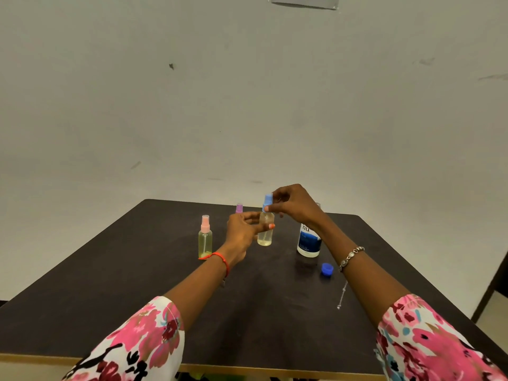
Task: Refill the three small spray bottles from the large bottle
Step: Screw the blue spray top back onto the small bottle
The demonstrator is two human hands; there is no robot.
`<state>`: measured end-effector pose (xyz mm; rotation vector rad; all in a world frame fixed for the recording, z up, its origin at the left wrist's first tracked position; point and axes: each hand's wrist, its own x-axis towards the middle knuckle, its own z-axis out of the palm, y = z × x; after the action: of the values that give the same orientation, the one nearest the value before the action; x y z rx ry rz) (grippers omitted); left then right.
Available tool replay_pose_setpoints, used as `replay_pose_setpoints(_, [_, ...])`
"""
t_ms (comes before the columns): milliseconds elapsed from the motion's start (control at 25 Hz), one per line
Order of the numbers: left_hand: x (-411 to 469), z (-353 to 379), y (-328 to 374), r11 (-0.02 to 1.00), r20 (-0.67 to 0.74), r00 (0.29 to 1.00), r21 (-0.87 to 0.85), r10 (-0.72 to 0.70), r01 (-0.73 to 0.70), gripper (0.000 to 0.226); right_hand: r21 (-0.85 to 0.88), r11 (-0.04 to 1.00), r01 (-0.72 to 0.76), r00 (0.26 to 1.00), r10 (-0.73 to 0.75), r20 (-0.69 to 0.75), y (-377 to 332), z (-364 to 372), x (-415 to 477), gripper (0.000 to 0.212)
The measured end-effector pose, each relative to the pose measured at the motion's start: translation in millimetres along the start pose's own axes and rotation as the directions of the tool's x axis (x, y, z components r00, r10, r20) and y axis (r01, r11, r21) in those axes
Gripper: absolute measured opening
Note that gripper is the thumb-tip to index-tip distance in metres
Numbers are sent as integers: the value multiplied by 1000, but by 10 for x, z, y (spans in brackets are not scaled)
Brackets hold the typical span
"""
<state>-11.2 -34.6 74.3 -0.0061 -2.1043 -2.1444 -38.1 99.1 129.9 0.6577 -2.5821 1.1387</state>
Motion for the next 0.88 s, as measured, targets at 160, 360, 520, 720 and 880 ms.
replay_pose_setpoints(160, [-27, 4, -35, 1000, -1, 1000, 10, 17, -17, 45, 1, 995, -101, 995, 101, 9, -23, -33, 3, 38])
replay_pose_setpoints(360, [-6, 1, -38, 1000, -5, 1000, -2, 0, 0, 48, -54, 997, -51, 995, 56, 84, -26, -59, 1, 25])
replay_pose_setpoints(520, [-17, -4, -63, 1000, -6, 1000, 15, -5, 5, 47, -79, 991, -111, 986, 119, 113, -21, -47, -8, 31])
replay_pose_setpoints(720, [-13, 11, -56, 1000, 0, 1000, 14, -10, 10, 48, 52, 998, -33, 993, 27, 115, 14, -33, 3, 28])
replay_pose_setpoints(880, [-22, 29, -40, 1000, 20, 1000, 19, 3, -4, 40, -14, 993, -120, 989, 120, 86, 14, 22, 11, 33])
